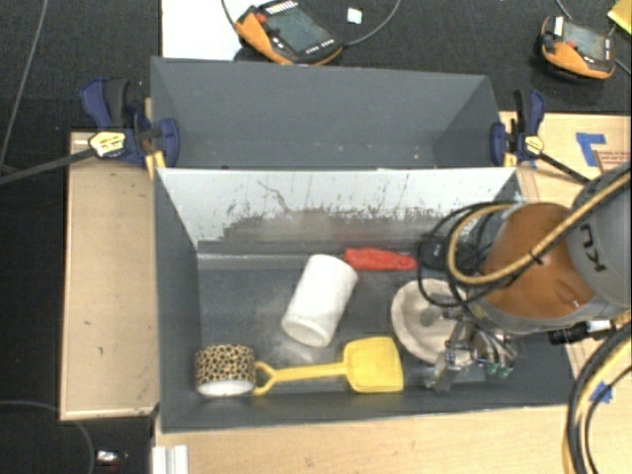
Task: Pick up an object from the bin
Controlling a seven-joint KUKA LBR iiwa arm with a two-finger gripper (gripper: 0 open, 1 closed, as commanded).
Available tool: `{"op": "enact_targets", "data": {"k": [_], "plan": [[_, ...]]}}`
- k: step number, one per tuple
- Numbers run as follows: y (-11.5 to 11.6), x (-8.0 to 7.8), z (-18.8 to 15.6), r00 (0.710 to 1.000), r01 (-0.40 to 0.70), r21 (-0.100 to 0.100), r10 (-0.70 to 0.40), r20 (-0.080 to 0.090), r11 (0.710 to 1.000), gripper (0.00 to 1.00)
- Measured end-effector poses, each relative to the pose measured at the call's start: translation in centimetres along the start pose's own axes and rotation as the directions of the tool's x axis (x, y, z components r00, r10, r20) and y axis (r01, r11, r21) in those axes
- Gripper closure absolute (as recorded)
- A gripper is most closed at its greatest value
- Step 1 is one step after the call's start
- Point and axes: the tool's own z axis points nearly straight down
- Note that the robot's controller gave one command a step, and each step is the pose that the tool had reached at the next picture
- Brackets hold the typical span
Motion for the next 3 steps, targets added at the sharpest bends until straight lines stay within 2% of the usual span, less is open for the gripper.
{"op": "enact_targets", "data": {"k": [1,2,3], "plan": [[1.9,0.4,0.0,0.998,-0.062,-0.001,0.062,-0.001,0.998,0.0],[3.7,0.5,-3.0,0.998,0.068,0.0,-0.068,0.003,0.998,0.0],[1.9,0.4,-0.1,0.998,-0.056,-0.001,0.056,0.0,0.998,0.0]]}}
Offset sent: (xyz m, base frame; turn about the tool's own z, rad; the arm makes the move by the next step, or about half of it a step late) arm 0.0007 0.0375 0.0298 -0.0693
